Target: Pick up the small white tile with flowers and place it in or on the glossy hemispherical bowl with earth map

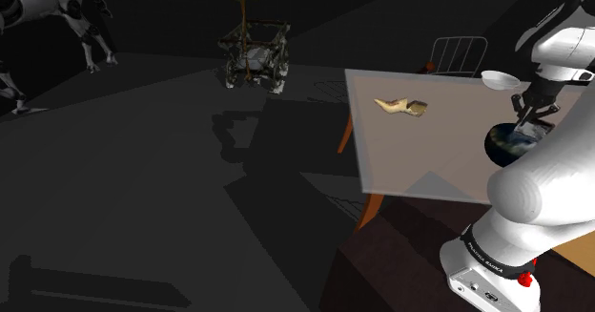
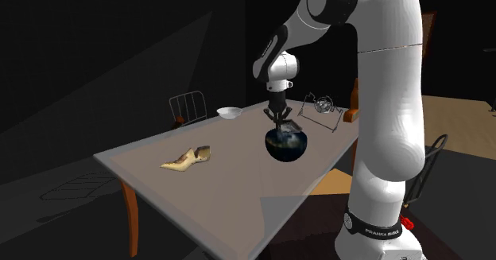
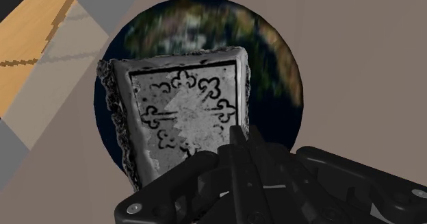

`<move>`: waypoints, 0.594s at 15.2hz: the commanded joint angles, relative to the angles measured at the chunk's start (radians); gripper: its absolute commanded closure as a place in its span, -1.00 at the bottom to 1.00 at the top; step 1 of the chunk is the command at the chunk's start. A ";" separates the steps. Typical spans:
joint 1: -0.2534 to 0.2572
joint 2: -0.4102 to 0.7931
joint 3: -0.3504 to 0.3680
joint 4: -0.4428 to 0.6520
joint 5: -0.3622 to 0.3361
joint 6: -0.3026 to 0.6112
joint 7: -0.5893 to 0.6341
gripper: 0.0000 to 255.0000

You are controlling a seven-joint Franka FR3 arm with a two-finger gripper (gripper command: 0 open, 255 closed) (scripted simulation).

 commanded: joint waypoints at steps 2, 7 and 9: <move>-0.008 0.032 0.009 -0.011 0.029 0.035 -0.017 1.00; -0.010 0.040 0.012 -0.014 0.036 0.043 -0.021 1.00; -0.010 0.040 0.012 -0.014 0.036 0.043 -0.021 1.00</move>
